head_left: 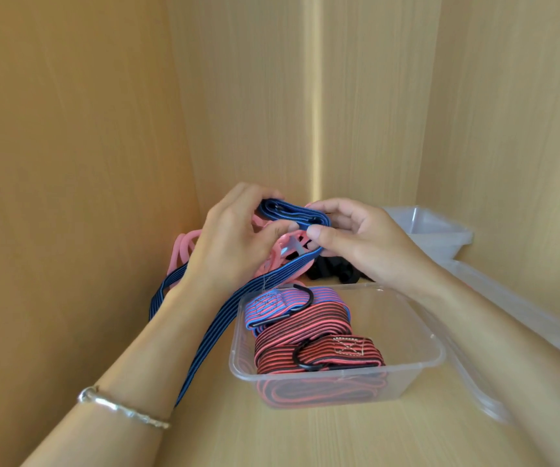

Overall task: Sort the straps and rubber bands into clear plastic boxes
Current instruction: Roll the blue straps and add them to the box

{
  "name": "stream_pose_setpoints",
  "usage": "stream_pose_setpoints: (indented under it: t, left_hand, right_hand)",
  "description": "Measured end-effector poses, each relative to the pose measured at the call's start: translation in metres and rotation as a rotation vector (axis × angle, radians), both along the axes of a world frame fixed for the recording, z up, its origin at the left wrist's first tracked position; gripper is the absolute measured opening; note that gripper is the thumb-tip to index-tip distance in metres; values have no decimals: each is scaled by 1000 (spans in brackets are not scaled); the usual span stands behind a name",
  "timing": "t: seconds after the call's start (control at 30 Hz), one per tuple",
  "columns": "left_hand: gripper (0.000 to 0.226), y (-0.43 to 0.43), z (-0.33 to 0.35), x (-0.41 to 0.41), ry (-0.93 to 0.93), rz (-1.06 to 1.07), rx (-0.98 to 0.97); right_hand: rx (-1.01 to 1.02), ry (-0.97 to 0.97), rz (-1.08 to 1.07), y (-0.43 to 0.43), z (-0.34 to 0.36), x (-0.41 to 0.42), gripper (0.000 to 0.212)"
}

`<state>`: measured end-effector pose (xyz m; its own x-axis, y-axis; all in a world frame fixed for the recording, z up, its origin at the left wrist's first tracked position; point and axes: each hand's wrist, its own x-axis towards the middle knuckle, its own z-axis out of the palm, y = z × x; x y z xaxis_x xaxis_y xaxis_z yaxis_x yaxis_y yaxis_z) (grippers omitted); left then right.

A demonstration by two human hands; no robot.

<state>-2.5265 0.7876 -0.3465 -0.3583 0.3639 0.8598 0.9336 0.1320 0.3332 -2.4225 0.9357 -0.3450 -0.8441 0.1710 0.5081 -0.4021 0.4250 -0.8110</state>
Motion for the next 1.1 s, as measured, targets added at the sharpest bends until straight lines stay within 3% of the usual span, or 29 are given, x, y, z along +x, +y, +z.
stream_pose_setpoints:
  t: [0.13,0.33,0.43,0.53,0.67,0.83,1.1]
  left_hand:
    - [25,2,1,7,-66,-1,36]
    - [24,7,-2,14,-150,-21,-56]
    - [8,8,-2,18,-268,-119,-90]
    - [37,7,-3,16,-342,-206,-140]
    - [25,7,-2,17,-473,-338,-171]
    - [39,7,0,22,-674,-455,-95]
    - [46,8,1,22,-672,-502,-79]
  right_hand:
    - [-65,57,-3,2,2,1,24]
    - [-248,167,-44,2,5,2,17]
    - [-220,169,-64,1,5,1,19]
    - [-195,165,-94,2,4,0,22]
    - [-164,164,-111,1,4,0,25]
    - [-132,160,-102,-4,4,1,31]
    - [-248,214,-130,-6,4,-1,17]
